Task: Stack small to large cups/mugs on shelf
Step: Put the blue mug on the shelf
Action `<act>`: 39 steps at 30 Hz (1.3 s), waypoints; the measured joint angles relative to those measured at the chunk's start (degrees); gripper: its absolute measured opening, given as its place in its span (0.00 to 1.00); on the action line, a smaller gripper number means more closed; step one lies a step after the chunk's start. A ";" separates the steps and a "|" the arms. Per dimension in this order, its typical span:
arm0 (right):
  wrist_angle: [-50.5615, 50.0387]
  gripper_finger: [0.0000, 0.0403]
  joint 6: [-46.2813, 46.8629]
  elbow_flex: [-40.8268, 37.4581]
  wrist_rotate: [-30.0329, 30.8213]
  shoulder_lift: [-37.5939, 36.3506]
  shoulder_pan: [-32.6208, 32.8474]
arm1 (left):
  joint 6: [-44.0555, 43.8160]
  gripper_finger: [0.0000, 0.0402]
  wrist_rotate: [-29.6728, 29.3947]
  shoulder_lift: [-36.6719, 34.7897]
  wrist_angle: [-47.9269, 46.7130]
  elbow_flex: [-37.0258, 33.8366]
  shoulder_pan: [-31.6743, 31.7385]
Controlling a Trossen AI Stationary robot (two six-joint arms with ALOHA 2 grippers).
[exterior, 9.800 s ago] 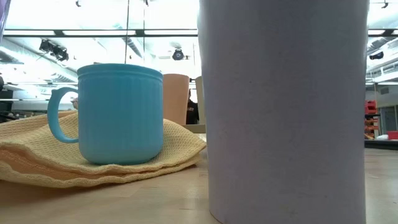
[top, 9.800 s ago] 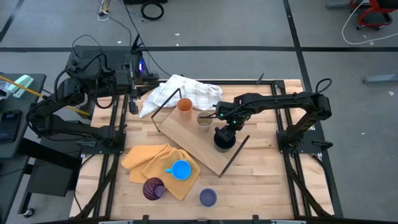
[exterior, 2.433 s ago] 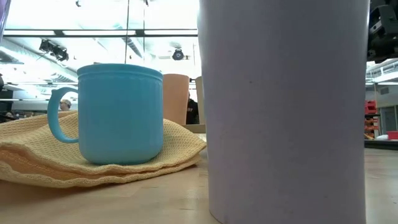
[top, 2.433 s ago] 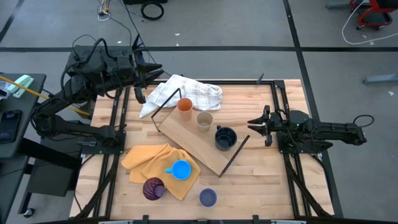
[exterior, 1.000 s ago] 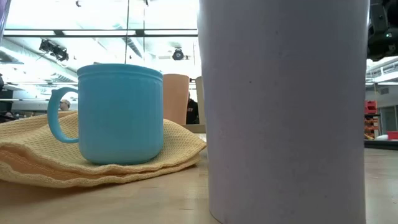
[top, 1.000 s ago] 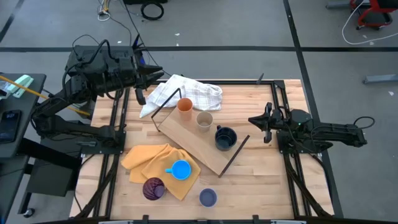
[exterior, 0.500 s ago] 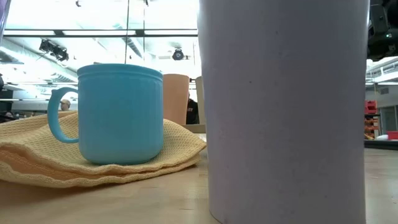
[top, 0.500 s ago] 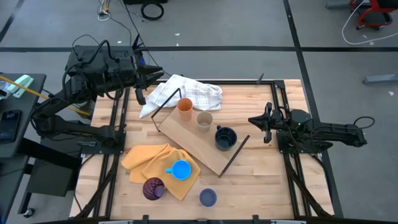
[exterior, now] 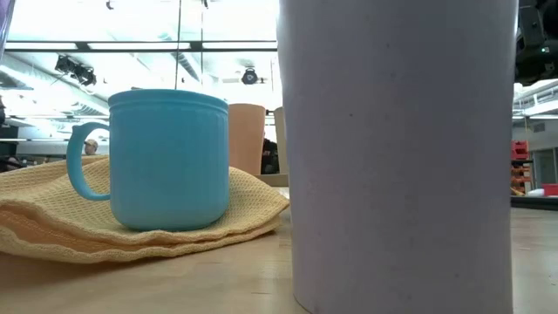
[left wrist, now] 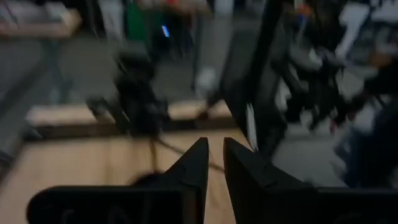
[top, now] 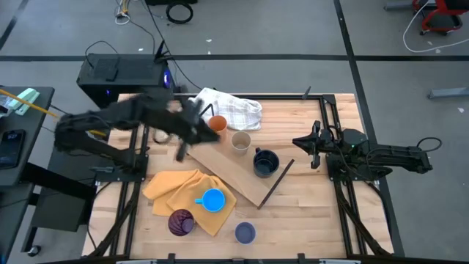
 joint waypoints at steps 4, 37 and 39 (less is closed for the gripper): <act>0.04 0.11 0.02 0.00 0.00 0.00 0.00 | -3.06 0.13 -0.40 3.99 -4.92 0.00 -3.78; 0.02 0.11 0.02 0.00 0.00 0.07 0.00 | -76.80 0.05 -54.99 8.55 -48.52 -0.02 -52.64; 0.02 0.11 0.02 0.00 0.00 0.07 0.00 | -80.68 0.06 -50.84 8.61 -49.65 -0.02 -52.99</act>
